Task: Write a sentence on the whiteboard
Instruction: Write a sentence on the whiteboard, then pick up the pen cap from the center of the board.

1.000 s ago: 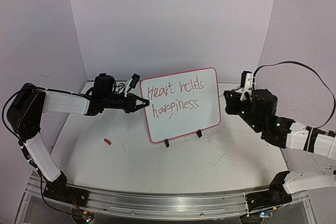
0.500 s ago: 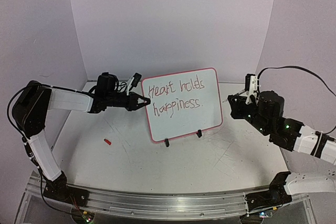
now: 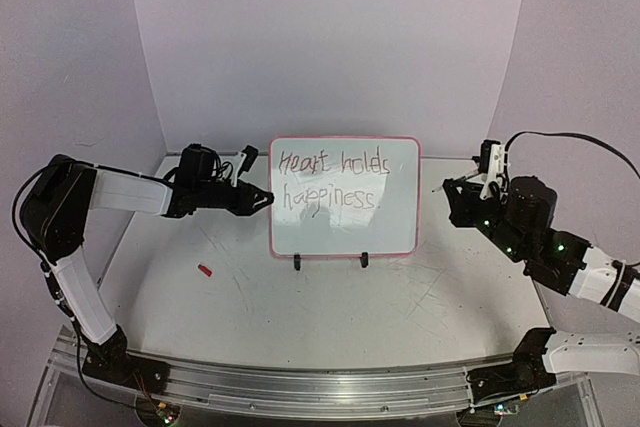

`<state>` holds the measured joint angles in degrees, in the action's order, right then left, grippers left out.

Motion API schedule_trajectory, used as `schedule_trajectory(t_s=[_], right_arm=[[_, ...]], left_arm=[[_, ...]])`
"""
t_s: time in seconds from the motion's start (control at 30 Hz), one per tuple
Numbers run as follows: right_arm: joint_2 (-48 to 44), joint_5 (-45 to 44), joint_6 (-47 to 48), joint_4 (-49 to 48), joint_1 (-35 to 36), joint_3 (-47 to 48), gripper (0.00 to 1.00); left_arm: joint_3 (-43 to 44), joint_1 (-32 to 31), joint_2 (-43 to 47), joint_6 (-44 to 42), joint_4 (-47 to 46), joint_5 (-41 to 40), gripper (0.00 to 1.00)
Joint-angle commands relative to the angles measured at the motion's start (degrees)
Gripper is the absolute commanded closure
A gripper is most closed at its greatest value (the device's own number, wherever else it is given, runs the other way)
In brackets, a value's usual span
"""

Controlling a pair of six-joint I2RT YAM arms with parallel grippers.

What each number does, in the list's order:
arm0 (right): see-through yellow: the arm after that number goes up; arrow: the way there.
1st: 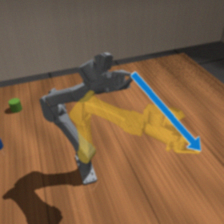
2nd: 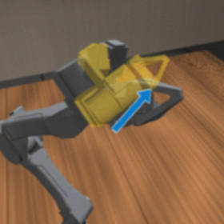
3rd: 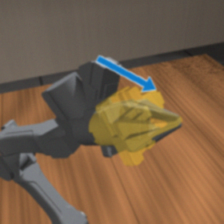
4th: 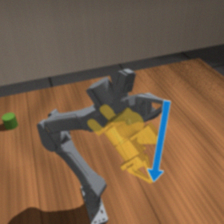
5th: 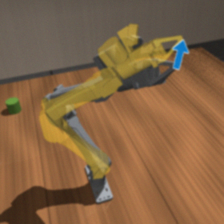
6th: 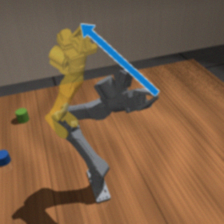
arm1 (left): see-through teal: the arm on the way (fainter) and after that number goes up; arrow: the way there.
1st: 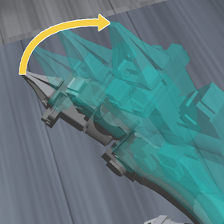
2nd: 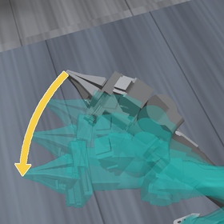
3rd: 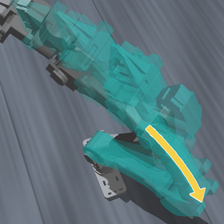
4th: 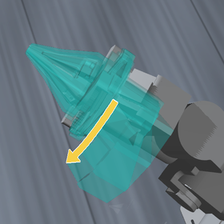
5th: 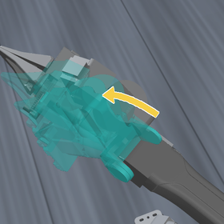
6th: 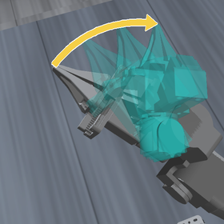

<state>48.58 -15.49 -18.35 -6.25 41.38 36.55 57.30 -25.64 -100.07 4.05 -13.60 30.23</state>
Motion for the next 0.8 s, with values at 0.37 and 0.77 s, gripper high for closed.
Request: schedule_trajectory(t_s=[0.37,0.77], right_arm=[[2.64,2.18,1.35,-2.79,-0.16,0.18,1.00],[5.22,4.33,1.25,-5.07,-0.16,-0.91,1.00]], left_arm=[[-13.98,-0.14,26.49,20.78,9.09,-12.00,0.29],[-16.78,-1.75,29.64,54.75,46.60,-34.72,0.40]])
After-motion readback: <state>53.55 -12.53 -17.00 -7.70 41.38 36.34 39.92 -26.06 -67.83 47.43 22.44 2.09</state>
